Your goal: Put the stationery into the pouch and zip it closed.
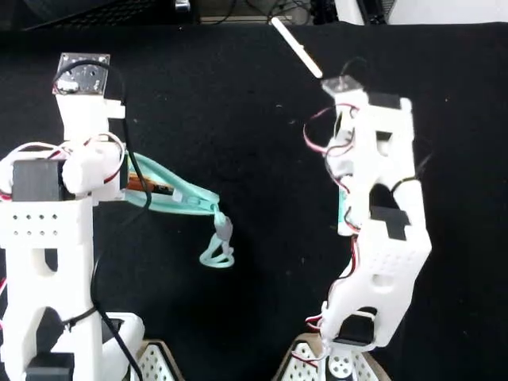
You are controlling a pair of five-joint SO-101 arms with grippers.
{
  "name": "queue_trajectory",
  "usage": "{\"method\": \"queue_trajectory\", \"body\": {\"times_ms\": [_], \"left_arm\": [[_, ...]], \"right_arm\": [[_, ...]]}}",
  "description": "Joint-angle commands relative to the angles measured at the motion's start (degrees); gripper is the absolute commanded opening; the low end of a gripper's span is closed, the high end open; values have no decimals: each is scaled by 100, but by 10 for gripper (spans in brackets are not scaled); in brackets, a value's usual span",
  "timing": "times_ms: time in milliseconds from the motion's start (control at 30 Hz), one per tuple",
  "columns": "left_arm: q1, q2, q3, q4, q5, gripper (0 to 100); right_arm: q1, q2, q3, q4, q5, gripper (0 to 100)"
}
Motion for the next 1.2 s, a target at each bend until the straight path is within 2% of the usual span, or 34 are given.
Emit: {"method": "queue_trajectory", "body": {"times_ms": [0,200,533,700,800,967,1167], "left_arm": [[-4,9,251,-281,-9,29],[13,9,514,-527,0,29],[13,9,532,-519,0,29],[13,9,532,-519,9,29],[-4,9,532,-519,9,29],[-22,9,532,-492,9,29],[13,44,541,-510,18,29]], "right_arm": [[70,-453,347,-273,35,195],[79,-409,435,-308,35,236],[44,-400,884,-1081,44,218],[79,-453,892,-1125,44,7],[53,-620,892,-1090,70,11],[26,-1947,1429,-1134,79,12],[-589,-4892,2571,-1327,26,12]]}}
